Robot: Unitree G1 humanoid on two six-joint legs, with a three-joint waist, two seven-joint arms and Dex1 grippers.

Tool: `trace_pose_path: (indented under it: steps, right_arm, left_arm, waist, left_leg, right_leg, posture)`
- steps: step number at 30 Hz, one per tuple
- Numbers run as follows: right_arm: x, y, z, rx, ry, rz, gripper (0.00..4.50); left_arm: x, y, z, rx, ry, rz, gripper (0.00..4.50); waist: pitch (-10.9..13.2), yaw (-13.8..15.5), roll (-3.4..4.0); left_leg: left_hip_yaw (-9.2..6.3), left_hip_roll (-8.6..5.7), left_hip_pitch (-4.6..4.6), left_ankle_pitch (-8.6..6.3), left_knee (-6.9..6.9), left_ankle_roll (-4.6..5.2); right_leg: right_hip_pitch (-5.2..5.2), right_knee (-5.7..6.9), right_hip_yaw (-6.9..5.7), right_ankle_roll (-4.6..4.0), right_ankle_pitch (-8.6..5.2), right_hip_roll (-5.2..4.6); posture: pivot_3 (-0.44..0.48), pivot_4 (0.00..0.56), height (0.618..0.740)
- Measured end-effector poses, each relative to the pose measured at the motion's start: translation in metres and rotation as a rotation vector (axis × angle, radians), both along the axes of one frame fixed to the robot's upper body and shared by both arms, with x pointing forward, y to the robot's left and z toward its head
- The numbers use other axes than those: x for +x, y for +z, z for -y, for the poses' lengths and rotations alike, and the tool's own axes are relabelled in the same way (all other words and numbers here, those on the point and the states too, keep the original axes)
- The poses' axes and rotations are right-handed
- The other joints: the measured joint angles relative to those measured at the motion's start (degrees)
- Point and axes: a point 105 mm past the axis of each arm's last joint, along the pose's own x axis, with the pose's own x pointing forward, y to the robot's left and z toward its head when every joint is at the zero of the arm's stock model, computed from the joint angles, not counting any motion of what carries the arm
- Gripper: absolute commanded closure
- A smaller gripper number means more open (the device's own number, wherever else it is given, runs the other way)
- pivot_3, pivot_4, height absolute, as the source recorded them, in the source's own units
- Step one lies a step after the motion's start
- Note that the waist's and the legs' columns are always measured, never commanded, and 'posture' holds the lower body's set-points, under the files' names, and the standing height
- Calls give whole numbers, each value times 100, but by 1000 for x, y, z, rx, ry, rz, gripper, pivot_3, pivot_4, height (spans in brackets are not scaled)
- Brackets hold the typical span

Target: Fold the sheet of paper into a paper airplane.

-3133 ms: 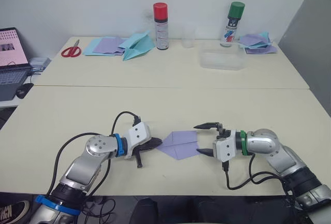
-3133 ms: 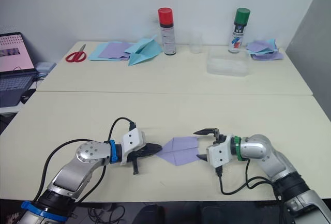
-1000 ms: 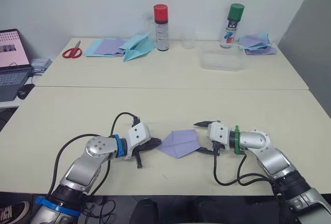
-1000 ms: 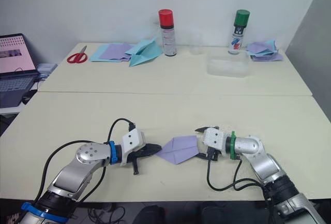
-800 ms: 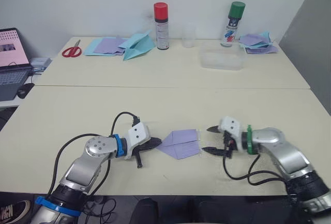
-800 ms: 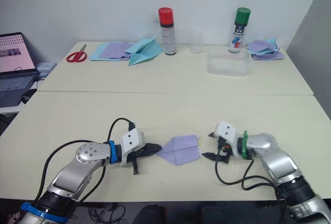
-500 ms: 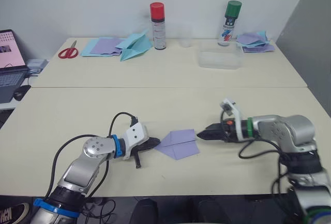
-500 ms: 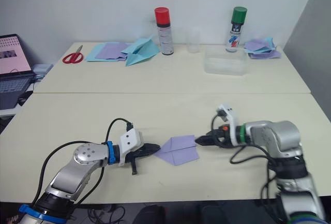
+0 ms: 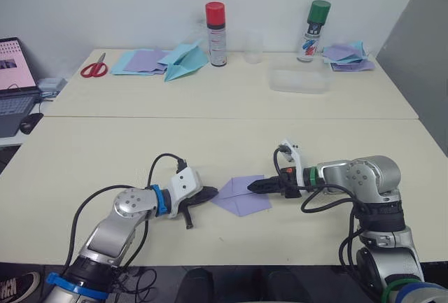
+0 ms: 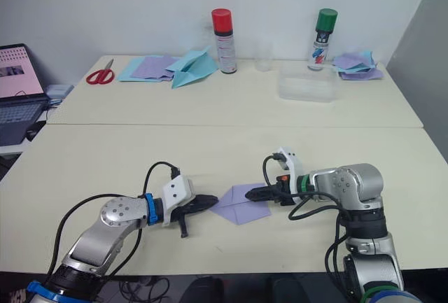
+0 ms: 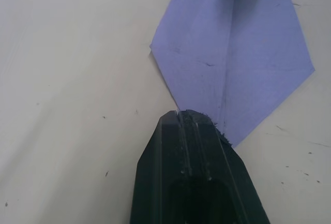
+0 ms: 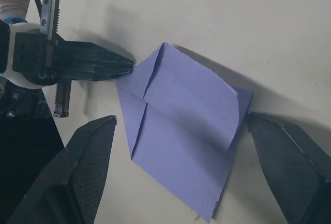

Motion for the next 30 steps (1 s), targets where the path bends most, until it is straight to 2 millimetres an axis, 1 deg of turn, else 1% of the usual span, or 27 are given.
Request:
trace_pose_path:
  steps: [1,2,4,9,11,12,16,21,25,28,30]
  right_arm:
    - [0,0,0,4,-1,3,630]
    - [2,-1,-1,6,-10,12,806]
    - [5,-2,1,5,-25,28,1492]
    - [11,0,7,-25,-25,95,3269]
    - [12,0,10,-36,-24,118,4114]
    - [12,0,11,-37,-26,122,4425]
    - [11,-1,10,-34,-17,133,4469]
    - [9,2,0,15,3,132,4469]
    - [9,4,-2,35,12,140,4469]
    - [10,7,-2,45,13,161,4469]
    - [11,8,-1,54,13,174,4469]
  left_arm:
    - [0,0,0,1,1,0,4500]
    - [0,0,-1,4,2,-2,4500]
    - [0,0,-1,4,2,-1,4500]
    - [-1,0,-1,4,-1,1,4500]
    - [-1,1,-1,4,-2,1,4500]
    - [-1,1,-1,4,-2,1,4500]
    - [0,1,-1,5,-4,3,4500]
    - [1,3,0,6,-12,3,4500]
    - [1,3,-1,9,-16,2,4500]
    - [1,5,-4,14,-18,-1,4500]
    - [1,7,-13,16,-5,-21,4500]
  waist:
    - [0,-2,0]
    - [0,-2,0]
    - [1,-5,1]
    - [1,-6,1]
    - [1,-5,1]
    - [1,-4,1]
    - [1,-4,1]
    - [1,-4,1]
    - [1,-4,1]
    - [2,-4,1]
    - [2,-40,0]
  left_leg:
    - [0,0,0,0,0,0]
    - [0,0,0,0,0,0]
    - [3,-1,-3,0,0,0]
    - [2,-2,-13,0,-1,0]
    - [2,-1,-15,0,-1,0]
    - [2,-1,-15,0,-1,0]
    - [2,-1,-16,0,-2,0]
    - [2,-1,-16,0,-2,0]
    - [2,-1,-16,0,-2,0]
    - [2,1,-17,0,-3,0]
    - [2,4,-36,0,-4,0]
  right_leg:
    - [0,0,0,0,0,0]
    - [-1,0,0,0,0,0]
    - [-5,0,2,0,0,0]
    - [-11,-4,1,-1,-1,0]
    - [-12,-6,0,-1,-1,0]
    - [-13,-6,1,0,-1,0]
    - [-13,-5,1,0,-1,0]
    - [-13,-5,1,0,-1,0]
    - [-13,-5,1,0,-1,0]
    - [-16,-5,0,-1,-1,2]
    - [-37,-1,1,-1,-1,5]
  posture:
    - [0,150,740]
    - [0,150,740]
    - [0,150,740]
    - [0,150,740]
    - [0,150,740]
    - [0,150,740]
    - [0,150,740]
    - [0,150,740]
    - [0,150,740]
    - [0,150,740]
    - [0,150,740]
